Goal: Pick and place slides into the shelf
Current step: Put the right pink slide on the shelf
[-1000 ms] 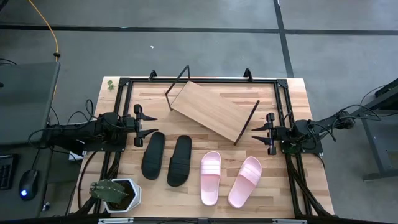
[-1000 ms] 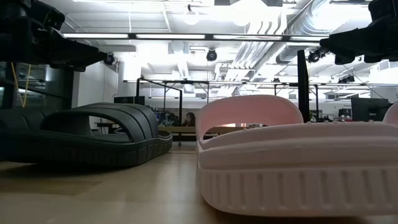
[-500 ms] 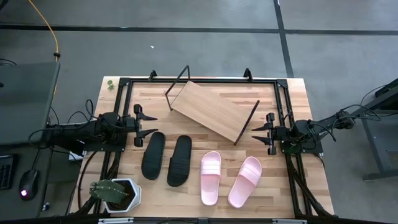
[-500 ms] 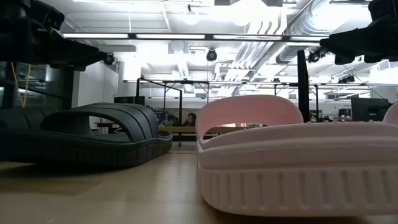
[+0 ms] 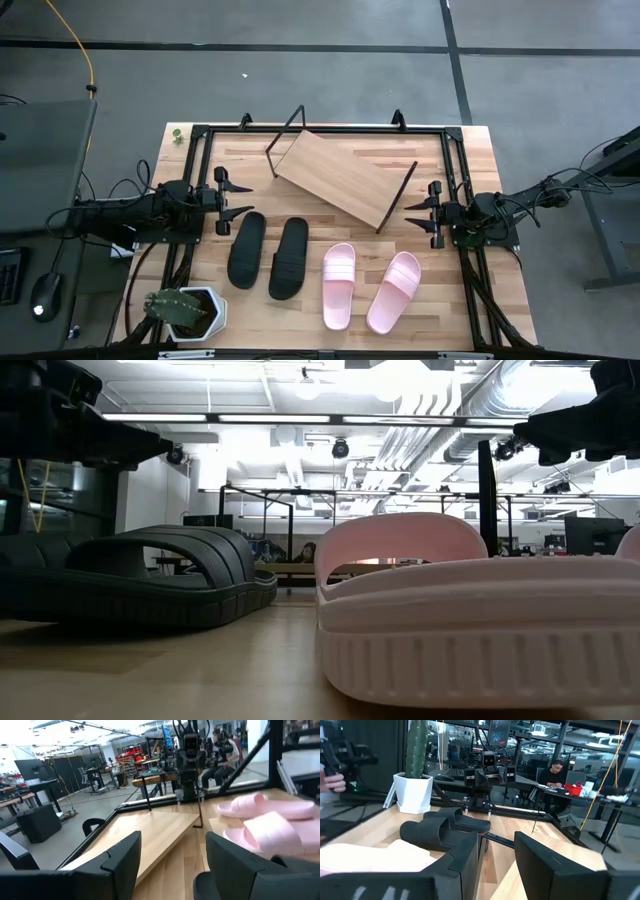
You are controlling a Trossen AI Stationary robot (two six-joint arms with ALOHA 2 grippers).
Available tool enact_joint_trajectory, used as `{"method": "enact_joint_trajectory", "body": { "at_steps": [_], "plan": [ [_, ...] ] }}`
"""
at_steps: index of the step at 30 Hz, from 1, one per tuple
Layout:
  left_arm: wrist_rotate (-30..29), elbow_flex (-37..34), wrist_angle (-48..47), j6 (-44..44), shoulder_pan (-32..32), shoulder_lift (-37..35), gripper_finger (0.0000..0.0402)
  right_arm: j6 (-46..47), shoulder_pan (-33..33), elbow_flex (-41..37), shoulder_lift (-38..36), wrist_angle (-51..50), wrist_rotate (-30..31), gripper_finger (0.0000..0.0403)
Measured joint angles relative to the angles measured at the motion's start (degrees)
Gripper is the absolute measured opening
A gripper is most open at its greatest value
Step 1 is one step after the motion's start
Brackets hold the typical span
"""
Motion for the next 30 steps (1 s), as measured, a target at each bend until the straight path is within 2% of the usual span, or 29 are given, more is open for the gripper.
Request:
{"method": "enact_joint_trajectory", "body": {
  "at_steps": [9,13,30],
  "plan": [
    [0.37,0.01,-0.11,-17.21,-0.03,0.00,0.0205,2.64,0.00,0.00,0.02,0.00,0.02,0.0118],
    [-1.37,0.01,1.22,-17.63,-0.01,0.00,0.0205,2.38,0.01,0.02,0.01,0.02,0.02,0.0118],
    [-1.53,0.01,1.24,-17.85,0.01,0.00,0.0205,2.65,0.00,0.02,0.01,0.09,0.04,0.0118]
  ]
}}
